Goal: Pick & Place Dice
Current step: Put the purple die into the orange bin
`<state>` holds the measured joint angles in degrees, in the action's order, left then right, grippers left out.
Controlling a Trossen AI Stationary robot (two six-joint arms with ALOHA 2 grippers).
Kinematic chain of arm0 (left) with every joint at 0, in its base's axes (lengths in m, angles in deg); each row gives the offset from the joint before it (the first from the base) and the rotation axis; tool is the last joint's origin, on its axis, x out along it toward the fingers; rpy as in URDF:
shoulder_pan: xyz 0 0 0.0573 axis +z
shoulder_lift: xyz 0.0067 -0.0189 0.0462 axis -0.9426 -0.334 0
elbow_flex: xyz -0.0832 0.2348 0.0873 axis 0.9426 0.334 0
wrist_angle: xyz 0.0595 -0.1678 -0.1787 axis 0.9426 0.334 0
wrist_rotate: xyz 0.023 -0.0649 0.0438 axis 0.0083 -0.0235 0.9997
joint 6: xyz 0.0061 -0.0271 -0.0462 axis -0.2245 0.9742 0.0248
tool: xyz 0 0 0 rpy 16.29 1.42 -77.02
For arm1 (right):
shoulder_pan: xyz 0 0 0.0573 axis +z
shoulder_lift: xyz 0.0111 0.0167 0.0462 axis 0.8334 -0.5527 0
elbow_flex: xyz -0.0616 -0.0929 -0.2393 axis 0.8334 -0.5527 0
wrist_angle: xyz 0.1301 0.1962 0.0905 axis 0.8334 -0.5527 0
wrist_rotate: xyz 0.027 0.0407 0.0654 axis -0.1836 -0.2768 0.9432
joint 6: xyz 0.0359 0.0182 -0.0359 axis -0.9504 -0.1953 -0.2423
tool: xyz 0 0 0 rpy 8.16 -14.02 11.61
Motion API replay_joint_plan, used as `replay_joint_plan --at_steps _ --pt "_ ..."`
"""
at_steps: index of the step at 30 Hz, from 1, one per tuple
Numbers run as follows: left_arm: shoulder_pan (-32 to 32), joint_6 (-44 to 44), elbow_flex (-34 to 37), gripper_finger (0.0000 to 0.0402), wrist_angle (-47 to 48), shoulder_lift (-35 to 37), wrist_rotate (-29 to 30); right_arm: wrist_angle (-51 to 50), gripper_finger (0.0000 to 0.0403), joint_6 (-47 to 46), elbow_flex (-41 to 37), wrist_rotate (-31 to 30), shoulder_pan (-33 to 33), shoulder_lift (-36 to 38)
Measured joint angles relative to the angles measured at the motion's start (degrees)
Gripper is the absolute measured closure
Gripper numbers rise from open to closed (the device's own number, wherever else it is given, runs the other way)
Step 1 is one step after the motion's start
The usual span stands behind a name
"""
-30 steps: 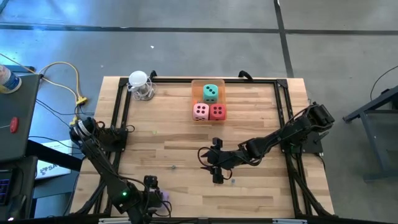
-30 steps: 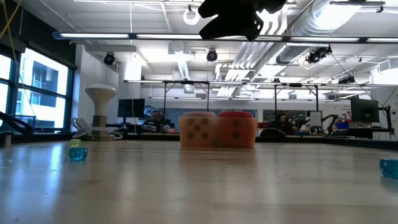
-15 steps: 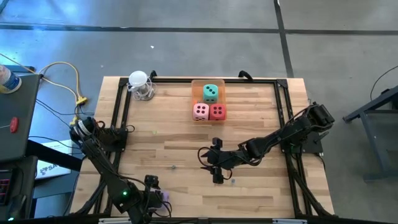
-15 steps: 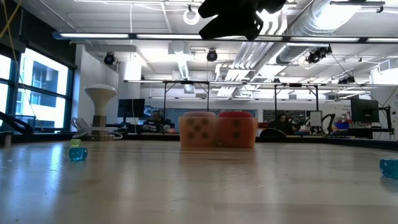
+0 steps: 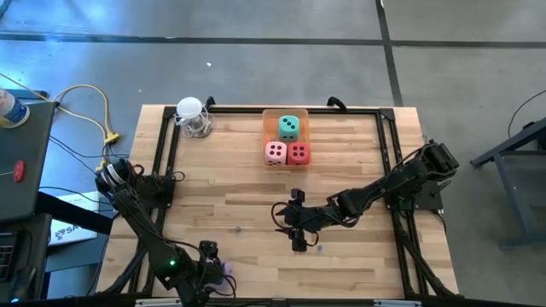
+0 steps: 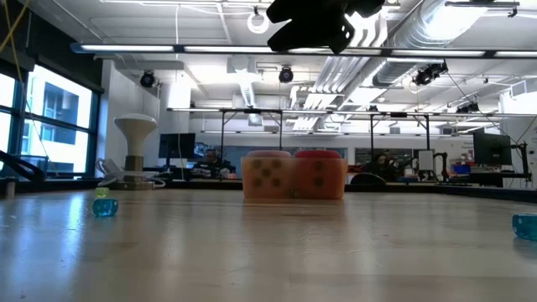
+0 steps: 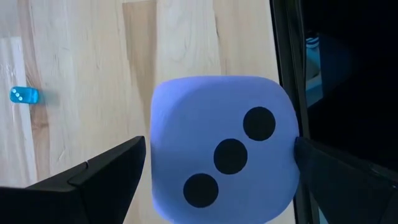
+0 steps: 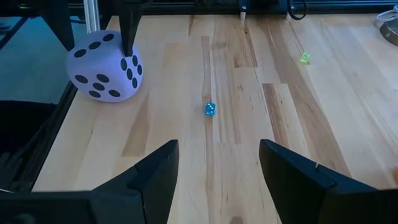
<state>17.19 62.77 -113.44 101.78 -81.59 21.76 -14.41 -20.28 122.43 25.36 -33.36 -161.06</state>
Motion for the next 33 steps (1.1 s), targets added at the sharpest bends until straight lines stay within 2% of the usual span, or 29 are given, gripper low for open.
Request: replay_joint_plan --at_steps 8,12,23,33 --pt "0.1 -1.3 1.9 0.0004 -2.7 0.0 -0.3 0.0 0.0188 0.0 0.0 0.0 0.0 0.0" --pt "1.1 -3.3 3.8 0.0004 -6.1 0.0 -2.6 0.0 0.0188 0.2 0.0 0.0 0.0 0.0" --pt "4.1 -8.8 3.8 0.0004 -6.4 -0.1 -9.1 0.0 0.0188 1.7 0.0 0.0 0.0 0.0" --pt "4.2 -9.0 3.9 0.0004 -7.6 -0.1 -9.2 0.0 0.0188 1.7 0.0 0.0 0.0 0.0"
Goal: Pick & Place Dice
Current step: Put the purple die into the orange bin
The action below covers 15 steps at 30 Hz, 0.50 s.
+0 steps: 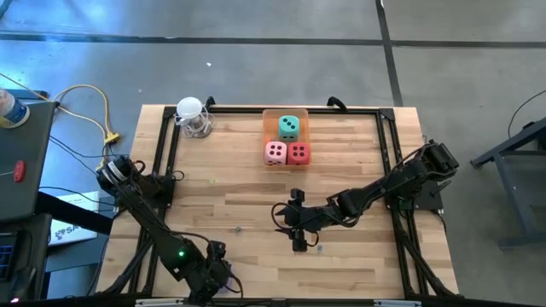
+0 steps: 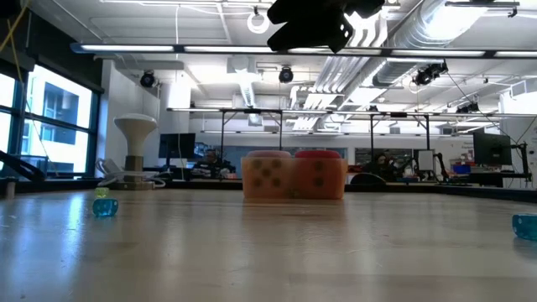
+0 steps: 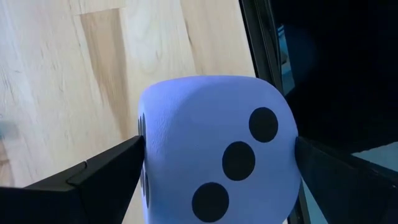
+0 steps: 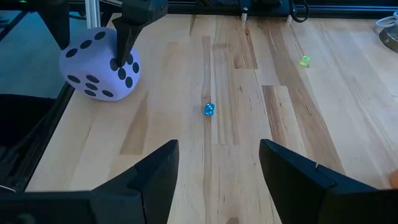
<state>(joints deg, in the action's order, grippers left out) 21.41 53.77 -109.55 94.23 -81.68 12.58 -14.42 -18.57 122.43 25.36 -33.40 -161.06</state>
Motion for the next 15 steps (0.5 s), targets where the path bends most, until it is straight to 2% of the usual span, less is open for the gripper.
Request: replay_joint_plan --at_steps 15 --pt "0.0 -1.0 0.0 0.0004 -0.6 0.0 0.2 -0.1 0.0188 0.0 0.0 0.0 -1.1 0.0"
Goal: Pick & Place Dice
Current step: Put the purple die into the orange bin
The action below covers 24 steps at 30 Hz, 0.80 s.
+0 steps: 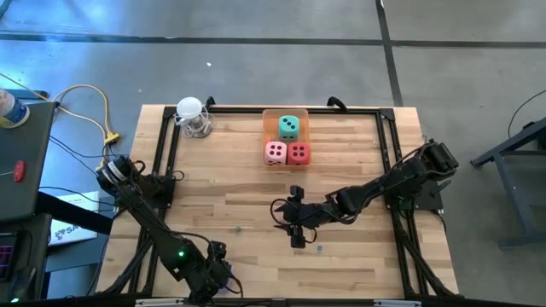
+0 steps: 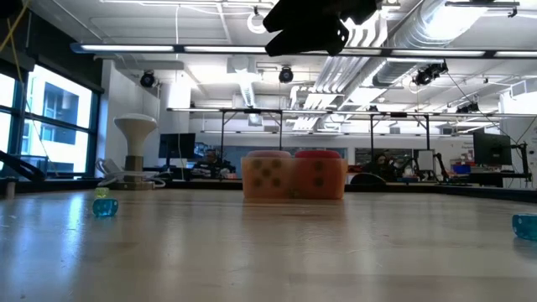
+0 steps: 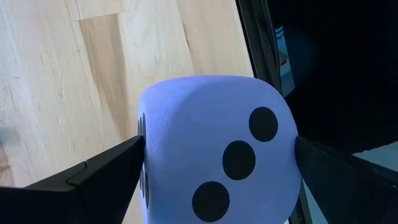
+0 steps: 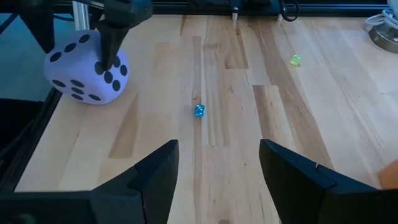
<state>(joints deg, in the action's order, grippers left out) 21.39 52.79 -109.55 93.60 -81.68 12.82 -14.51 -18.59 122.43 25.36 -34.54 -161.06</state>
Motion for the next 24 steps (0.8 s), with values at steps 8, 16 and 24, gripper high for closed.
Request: replay_joint_plan --at_steps 8,16,24 --pt "0.0 -0.6 0.0 0.0004 0.0 0.0 0.0 0.0 0.0188 -0.2 0.0 0.0 0.0 0.0" --pt "0.0 -0.6 0.0 0.0004 -0.5 0.0 0.0 0.0 0.0188 -0.2 0.0 0.0 0.0 0.0" --pt "0.3 -2.5 0.9 0.0004 -4.3 0.0 1.3 0.0 0.0188 -0.2 0.0 0.0 0.0 0.0"
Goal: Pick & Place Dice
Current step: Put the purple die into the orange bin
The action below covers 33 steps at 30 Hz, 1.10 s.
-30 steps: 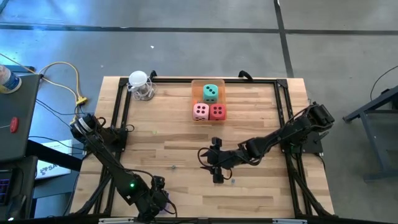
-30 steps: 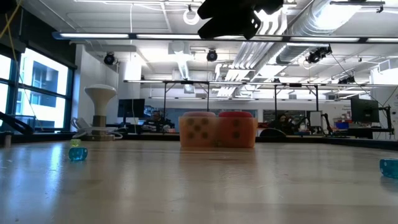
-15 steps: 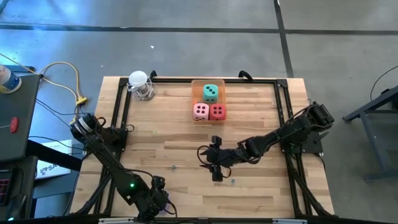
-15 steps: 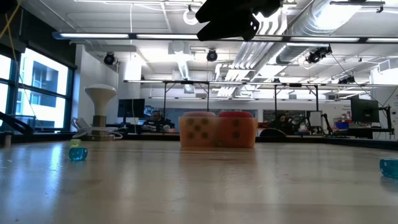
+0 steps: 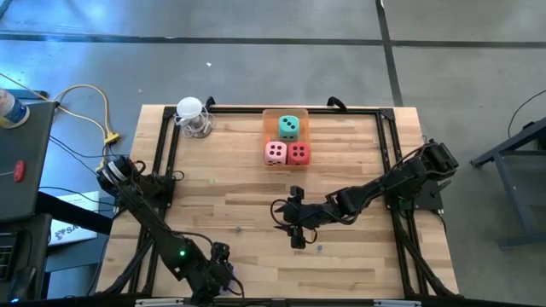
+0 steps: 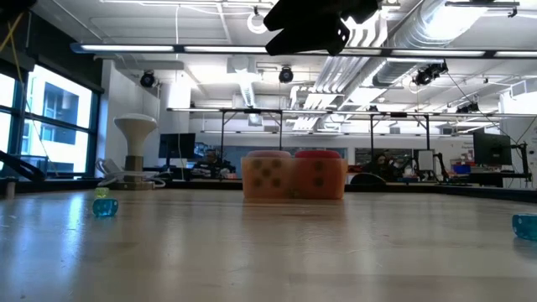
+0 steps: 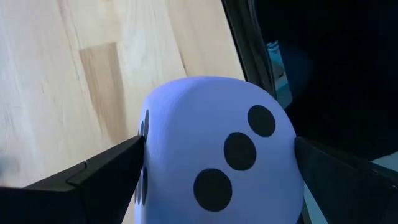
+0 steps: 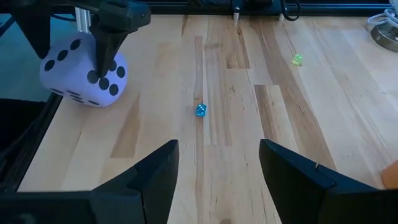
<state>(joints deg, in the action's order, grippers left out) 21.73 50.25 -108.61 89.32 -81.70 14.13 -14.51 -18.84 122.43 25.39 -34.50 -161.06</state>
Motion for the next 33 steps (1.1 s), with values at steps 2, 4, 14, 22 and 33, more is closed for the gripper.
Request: replay_joint_plan --at_steps 2,4,14,22,33 --pt "0.2 -0.6 0.6 0.0004 -0.9 0.0 -0.6 0.0 0.0188 0.0 0.0 0.0 0.0 0.0" --pt "0.8 -0.6 0.9 0.0004 -1.0 0.0 -2.2 0.0 0.0188 0.0 0.0 0.0 0.0 0.0" --pt "2.8 -1.1 1.7 0.0024 -1.7 0.0 -7.9 0.0 0.0188 0.0 0.0 0.0 0.0 0.0" --pt "2.8 -1.1 3.7 0.0026 -7.3 0.1 -7.4 0.0 0.0188 -0.1 0.0 0.0 0.0 0.0" --pt "2.7 -3.2 5.4 0.0025 -12.1 0.0 -7.4 0.0 0.0188 -0.4 0.0 0.0 0.1 0.0"
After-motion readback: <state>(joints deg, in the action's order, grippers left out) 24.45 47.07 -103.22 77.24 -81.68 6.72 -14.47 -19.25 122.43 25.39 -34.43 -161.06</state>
